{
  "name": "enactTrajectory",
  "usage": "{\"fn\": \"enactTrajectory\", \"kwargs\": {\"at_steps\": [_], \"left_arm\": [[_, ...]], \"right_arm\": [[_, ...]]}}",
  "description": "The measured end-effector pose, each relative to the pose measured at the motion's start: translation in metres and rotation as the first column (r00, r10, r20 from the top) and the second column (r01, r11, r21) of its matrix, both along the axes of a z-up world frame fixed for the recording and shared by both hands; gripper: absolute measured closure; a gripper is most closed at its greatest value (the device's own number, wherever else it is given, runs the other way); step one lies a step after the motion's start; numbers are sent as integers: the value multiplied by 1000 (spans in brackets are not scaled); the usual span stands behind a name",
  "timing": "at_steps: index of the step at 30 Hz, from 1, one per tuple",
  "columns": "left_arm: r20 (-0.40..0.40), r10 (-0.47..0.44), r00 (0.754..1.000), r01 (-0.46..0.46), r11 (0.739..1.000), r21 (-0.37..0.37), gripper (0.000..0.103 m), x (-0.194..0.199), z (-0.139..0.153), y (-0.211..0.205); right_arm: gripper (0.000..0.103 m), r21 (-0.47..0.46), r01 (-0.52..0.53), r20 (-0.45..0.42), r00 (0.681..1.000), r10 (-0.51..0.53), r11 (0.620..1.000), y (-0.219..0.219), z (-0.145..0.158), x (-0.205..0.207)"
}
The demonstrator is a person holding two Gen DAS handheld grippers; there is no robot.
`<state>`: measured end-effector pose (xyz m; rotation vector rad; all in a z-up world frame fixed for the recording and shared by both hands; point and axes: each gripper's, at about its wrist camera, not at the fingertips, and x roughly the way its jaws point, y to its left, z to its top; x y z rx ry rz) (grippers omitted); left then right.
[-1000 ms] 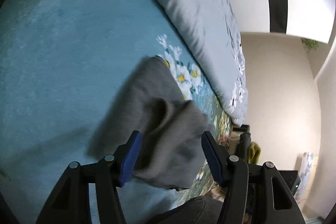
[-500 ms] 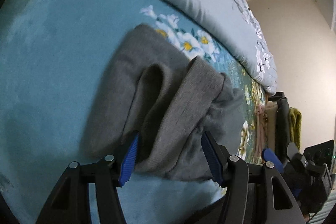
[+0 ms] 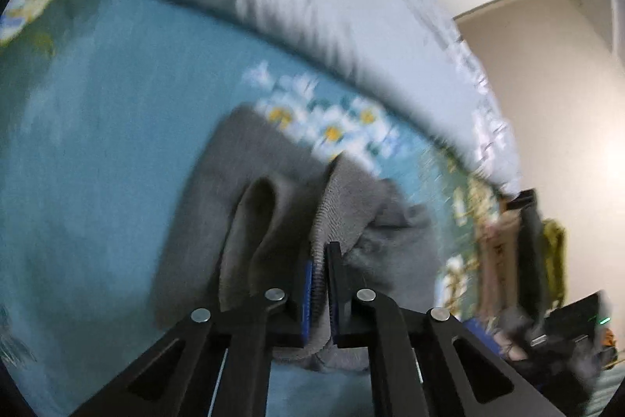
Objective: Fold clothes
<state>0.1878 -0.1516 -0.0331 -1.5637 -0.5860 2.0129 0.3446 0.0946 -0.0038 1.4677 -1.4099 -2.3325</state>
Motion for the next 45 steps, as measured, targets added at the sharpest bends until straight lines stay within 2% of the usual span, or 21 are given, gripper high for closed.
{"fn": "enactTrajectory", "kwargs": {"at_steps": [5, 6, 9, 13, 15, 16, 17, 19, 20, 22, 25, 28, 30, 31, 33, 36, 40, 41, 42, 43, 45], "left_arm": [[-97, 22, 995, -17, 999, 44, 98, -17, 33, -24], [-95, 22, 995, -18, 999, 36, 98, -20, 31, -29], [19, 13, 1000, -12, 1000, -18, 99, -21, -11, -41], [89, 10, 996, -16, 998, 68, 96, -3, -34, -56], [112, -8, 994, -7, 991, 136, 80, 3, -37, -58], [128, -19, 992, -1, 987, 159, 58, 5, -40, -57], [143, -29, 989, 3, 983, 182, 45, 8, -42, -58], [175, -41, 984, 2, 976, 218, 41, 13, -47, -60], [192, -39, 981, -4, 975, 221, 34, 16, -50, -60], [228, -39, 973, -11, 976, 216, 32, 20, -57, -59], [252, -59, 966, 4, 977, 215, 33, 26, -63, -48], [239, -76, 968, 28, 979, 200, 34, 24, -57, -33], [192, -72, 979, 37, 982, 183, 53, 21, -44, -31], [162, -68, 984, 39, 984, 174, 74, 19, -36, -32], [102, -60, 993, 43, 987, 154, 84, 16, -20, -34], [10, -49, 999, 47, 991, 125, 86, 11, 4, -36], [-113, -39, 993, 48, 995, 86, 86, 5, 35, -40], [-119, -34, 992, 42, 997, 64, 86, 3, 34, -42], [-86, -23, 996, 25, 999, 25, 86, 0, 18, -45], [-37, -5, 999, 5, 1000, -5, 86, -1, -2, -50], [67, 35, 997, -34, 999, -16, 85, 2, -39, -62]], "right_arm": [[58, -1, 14, 1, 1000, -14, 1000, 2, 1, 3], [58, -1, 16, 0, 1000, -16, 1000, 3, 1, 3], [58, 1, 15, 6, 1000, -15, 1000, 2, -1, 1], [58, 20, 1, 40, 999, -1, 1000, -1, -5, -4], [58, 14, -1, 37, 999, 1, 1000, -1, -5, -4], [58, 10, 1, 33, 999, -2, 1000, 0, -6, -4], [58, 6, 4, 30, 1000, -4, 1000, 1, -6, -3], [58, 8, 4, 33, 999, -5, 1000, 1, -7, -3], [58, 10, 4, 36, 999, -4, 1000, 0, -7, -3], [58, 9, 4, 37, 999, -4, 1000, -1, -7, -4], [58, 14, 2, 38, 999, -2, 1000, -2, -7, -4], [58, 18, -3, 45, 999, 2, 1000, -2, -8, -5], [58, 18, -2, 46, 999, 1, 1000, -2, -8, -5], [58, 18, -2, 46, 999, 1, 1000, -2, -8, -5], [58, 22, -3, 52, 999, 2, 1000, -3, -9, -5], [58, 22, -5, 55, 998, 4, 1000, -3, -8, -5], [58, 11, 0, 36, 999, 0, 1000, -1, -6, -2], [58, 8, 2, 35, 999, -2, 1000, -1, -6, -2], [58, 6, 4, 35, 999, -4, 1000, 0, -7, -3], [58, 7, 5, 39, 999, -5, 1000, 0, -7, -4], [58, 20, -2, 72, 997, 1, 1000, -2, -10, -8]]}}
